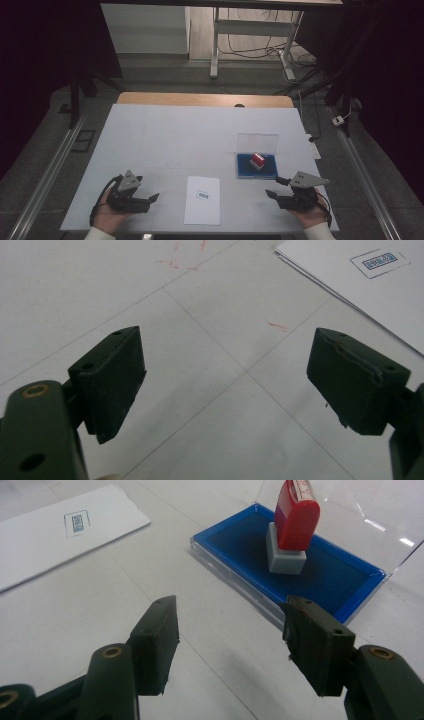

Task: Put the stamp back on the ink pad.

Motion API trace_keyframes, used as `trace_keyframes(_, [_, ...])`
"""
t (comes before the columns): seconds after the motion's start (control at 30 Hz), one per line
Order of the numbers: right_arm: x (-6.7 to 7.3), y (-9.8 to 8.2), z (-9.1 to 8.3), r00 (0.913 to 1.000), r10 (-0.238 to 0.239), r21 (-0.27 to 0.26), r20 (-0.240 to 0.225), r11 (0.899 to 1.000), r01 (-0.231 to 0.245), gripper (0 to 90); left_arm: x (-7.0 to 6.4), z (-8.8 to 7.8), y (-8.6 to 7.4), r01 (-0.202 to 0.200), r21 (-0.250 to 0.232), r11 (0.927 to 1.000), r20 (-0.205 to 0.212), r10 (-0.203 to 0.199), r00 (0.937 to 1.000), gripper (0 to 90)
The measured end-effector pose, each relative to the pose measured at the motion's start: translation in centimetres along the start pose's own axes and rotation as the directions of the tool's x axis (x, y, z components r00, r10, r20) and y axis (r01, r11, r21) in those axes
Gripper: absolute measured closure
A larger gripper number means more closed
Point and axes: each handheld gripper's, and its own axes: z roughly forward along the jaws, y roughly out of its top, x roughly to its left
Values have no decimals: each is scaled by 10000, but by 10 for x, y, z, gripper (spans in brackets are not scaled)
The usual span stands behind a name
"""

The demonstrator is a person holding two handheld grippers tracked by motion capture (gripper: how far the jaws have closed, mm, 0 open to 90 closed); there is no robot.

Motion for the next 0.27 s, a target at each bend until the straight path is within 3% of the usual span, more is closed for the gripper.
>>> trace_keyframes(0.27, [2,1,0,9999,-169,53,21,9998,168,386,2,-1,-1,81,-11,10000,-31,-81,10000,158])
